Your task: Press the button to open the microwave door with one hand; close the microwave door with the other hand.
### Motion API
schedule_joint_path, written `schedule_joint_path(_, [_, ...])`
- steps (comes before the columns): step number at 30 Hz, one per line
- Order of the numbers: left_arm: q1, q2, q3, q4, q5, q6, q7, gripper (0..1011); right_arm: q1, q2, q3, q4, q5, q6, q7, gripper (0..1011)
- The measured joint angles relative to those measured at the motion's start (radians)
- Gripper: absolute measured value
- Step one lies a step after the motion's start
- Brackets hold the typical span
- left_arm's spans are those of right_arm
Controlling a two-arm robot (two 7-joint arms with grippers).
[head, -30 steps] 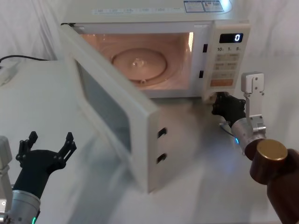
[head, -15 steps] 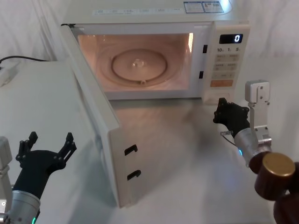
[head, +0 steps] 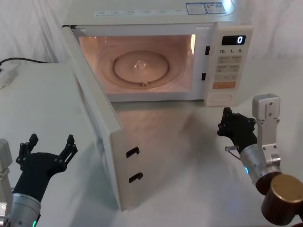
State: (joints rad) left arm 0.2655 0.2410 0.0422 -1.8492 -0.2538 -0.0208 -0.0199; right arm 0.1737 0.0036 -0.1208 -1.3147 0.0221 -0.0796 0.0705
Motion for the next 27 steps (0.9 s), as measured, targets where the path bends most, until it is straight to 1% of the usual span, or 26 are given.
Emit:
schedule_joint_path(4, [0.0,0.0,0.0,0.0,0.0,0.0,0.0,1001,-0.032,-0.002,-0.005,-0.03,-0.013,-0.022,-0.012,0])
schedule_joint_path(7, [0.0,0.0,0.0,0.0,0.0,0.0,0.0,1001,-0.058,-0.006,-0.006,-0.045,-0.018,-0.057,-0.019,0])
schedule_joint_path(11, [0.0,0.0,0.0,0.0,0.0,0.0,0.0,1001,-0.068,-0.008,-0.005,-0.051,-0.014,-0.085,-0.015,0])
schedule_joint_path(20, [0.0,0.0,0.0,0.0,0.0,0.0,0.0,1001,-0.068,-0.009,-0.005,-0.052,-0.014,-0.08,-0.015,0])
schedule_joint_path(23, [0.0,0.0,0.0,0.0,0.0,0.0,0.0,1001,-0.067,-0.009,-0.005,-0.052,-0.015,-0.078,-0.015,37])
schedule_joint_path(24, [0.0,0.0,0.0,0.0,0.0,0.0,0.0,1001,-0.067,-0.009,-0.005,-0.052,-0.015,-0.078,-0.015,82])
schedule_joint_path(26, [0.0,0.0,0.0,0.0,0.0,0.0,0.0,1001,-0.067,-0.009,-0.005,-0.052,-0.015,-0.077,-0.015,137])
schedule_joint_path(27, [0.0,0.0,0.0,0.0,0.0,0.0,0.0,1001,-0.067,-0.009,-0.005,-0.052,-0.015,-0.077,-0.015,137])
